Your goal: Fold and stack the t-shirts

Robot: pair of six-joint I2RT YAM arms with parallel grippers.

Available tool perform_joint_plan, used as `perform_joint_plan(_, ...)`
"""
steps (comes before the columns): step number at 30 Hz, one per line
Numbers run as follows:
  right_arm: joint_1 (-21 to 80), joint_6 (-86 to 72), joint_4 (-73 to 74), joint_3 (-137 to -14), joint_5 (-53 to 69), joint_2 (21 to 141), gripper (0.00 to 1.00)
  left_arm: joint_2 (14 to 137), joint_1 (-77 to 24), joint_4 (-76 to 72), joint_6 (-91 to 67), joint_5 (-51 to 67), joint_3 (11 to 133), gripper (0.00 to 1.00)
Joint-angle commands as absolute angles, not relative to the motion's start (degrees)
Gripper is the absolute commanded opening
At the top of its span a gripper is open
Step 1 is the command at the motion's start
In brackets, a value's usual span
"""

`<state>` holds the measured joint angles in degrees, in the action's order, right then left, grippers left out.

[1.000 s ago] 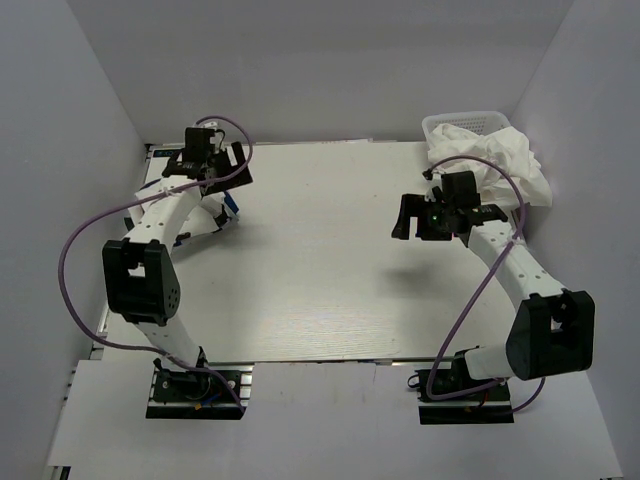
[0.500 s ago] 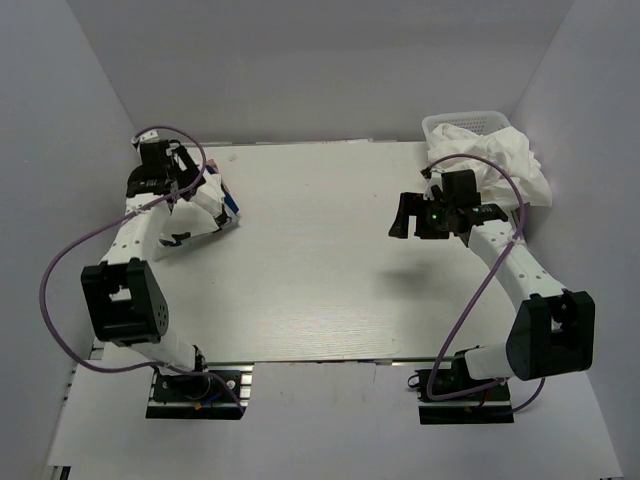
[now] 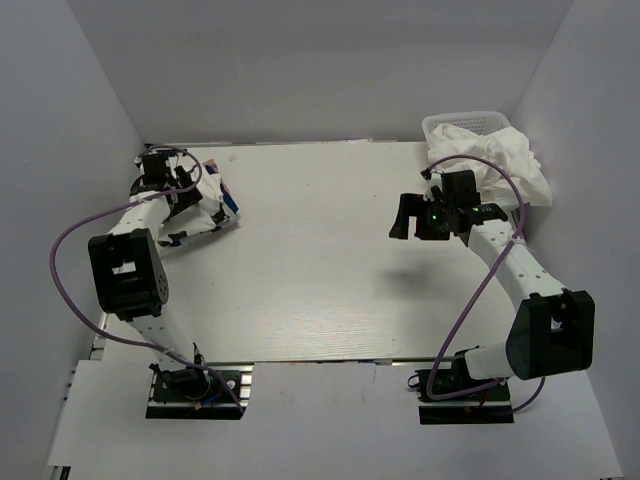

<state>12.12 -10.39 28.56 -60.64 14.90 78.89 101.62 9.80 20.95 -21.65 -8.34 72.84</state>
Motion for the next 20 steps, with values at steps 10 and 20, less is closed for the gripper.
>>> perform_joint_plan(10, 11.78, -13.27, 27.25, -61.79, 13.28, 71.11, 0.9, 78.24, 8.18, 33.75, -24.6, 1.12, 79.74, 1.0)
perform_joint_plan(20, 11.86, -17.67, 20.93, -56.08, 11.25, 61.79, 0.9, 67.06, 8.17, 40.95, -25.32, 4.31, 71.46, 1.0)
